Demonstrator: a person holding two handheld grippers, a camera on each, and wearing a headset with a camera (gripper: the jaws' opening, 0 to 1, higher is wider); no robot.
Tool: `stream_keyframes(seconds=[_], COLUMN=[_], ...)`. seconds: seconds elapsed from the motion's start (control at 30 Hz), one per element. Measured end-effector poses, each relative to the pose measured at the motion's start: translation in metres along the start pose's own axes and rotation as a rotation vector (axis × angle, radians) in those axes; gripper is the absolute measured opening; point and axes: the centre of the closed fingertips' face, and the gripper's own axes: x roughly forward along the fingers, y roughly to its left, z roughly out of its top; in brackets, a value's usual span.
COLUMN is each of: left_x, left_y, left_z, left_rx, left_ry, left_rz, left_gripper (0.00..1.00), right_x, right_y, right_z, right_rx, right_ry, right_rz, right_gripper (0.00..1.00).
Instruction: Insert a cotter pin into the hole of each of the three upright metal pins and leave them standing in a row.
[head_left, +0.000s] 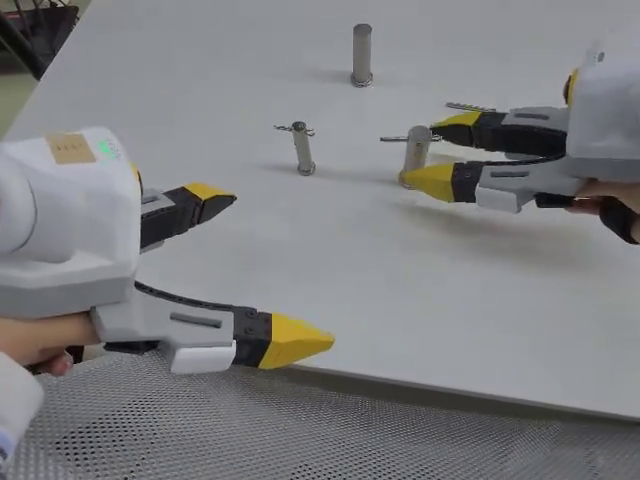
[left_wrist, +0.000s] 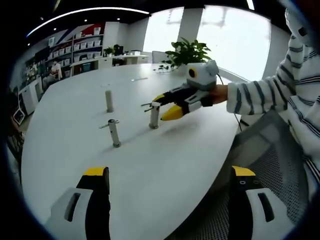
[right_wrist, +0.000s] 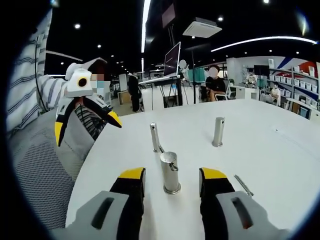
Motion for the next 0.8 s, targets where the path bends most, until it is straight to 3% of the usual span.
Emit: stream_keyframes(seconds=[0.07, 0.2, 0.37, 0.53, 0.63, 0.8], left_x=[-0.001, -0.002, -0.004, -0.008, -0.010, -0.012], left_y=[0.003, 0.005, 0.006, 0.012, 0.013, 0.015], left_z=[0.004, 0.012, 0.022, 0.031, 0.031, 0.032], left_rx=[-0.004, -0.005, 0.002, -0.019, -0.040, -0.051], left_ry=[-0.019, -0.048, -0.081, -0.132, -0.142, -0.155], left_rz=[0.009, 0.018, 0.025, 0.055, 0.050, 0.051], left_gripper=[0.99, 0.98, 0.99, 0.99, 0.99, 0.99], right_x=[-0.010, -0.028, -0.051, -0.067, -0.075, -0.085], right_y=[0.004, 0.012, 0.020, 0.023, 0.026, 0.037], right_z=[0.014, 0.035, 0.045, 0.046, 0.042, 0.034], right_rx=[0.011, 0.042, 0.057, 0.131, 0.211, 0.287], right_ry=[-0.032, -0.065, -0.069, -0.089, -0.099, -0.099], right_rz=[-0.001, -0.015, -0.061, -0.141, -0.194, -0.226], right_gripper=[0.51, 0.59, 0.69, 0.80, 0.82, 0.90])
